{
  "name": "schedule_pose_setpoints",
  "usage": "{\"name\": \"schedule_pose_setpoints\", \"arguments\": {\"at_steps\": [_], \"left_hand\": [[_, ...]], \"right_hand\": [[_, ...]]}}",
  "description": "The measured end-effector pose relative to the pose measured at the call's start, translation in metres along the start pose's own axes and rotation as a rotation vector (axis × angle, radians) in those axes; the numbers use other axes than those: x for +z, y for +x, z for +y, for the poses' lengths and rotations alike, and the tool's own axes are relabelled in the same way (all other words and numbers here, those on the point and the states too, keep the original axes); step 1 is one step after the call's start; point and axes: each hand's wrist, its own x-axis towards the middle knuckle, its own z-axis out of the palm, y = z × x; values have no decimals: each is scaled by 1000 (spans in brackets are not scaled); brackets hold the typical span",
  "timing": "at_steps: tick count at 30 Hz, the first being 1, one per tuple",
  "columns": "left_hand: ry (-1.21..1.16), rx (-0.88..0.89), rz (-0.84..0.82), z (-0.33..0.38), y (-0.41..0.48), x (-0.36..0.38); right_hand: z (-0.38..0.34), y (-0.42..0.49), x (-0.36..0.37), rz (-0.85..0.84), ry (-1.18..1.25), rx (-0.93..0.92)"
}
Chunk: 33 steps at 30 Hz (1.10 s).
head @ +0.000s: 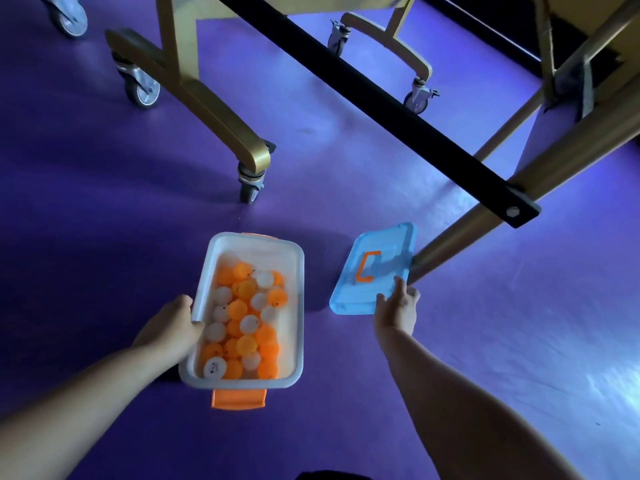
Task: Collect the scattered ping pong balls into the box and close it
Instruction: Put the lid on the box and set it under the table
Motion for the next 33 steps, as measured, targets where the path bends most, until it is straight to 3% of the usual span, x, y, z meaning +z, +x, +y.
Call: {"name": "schedule_pose_setpoints", "arguments": {"at_steps": [4, 13, 22, 25, 30, 33], "left_hand": [[3, 6, -27, -1, 2, -3], [-90, 6, -24, -1, 4, -17], [-180, 17, -112, -11, 3, -30], [-186, 44, -143, -15, 2, -31], [-323, 28, -114, -15, 0, -32], [-239, 30, -125, -12, -4, -31]], "right_hand": [[-14, -9, -5, 106, 241, 98], [-27, -72, -15, 243, 615, 18], [-24, -101, -19, 408, 560, -171], [-32, -107, -16, 321, 606, -170], [-40, -127, 9, -125, 828, 26], [-31, -137, 26, -309, 834, 155]]}}
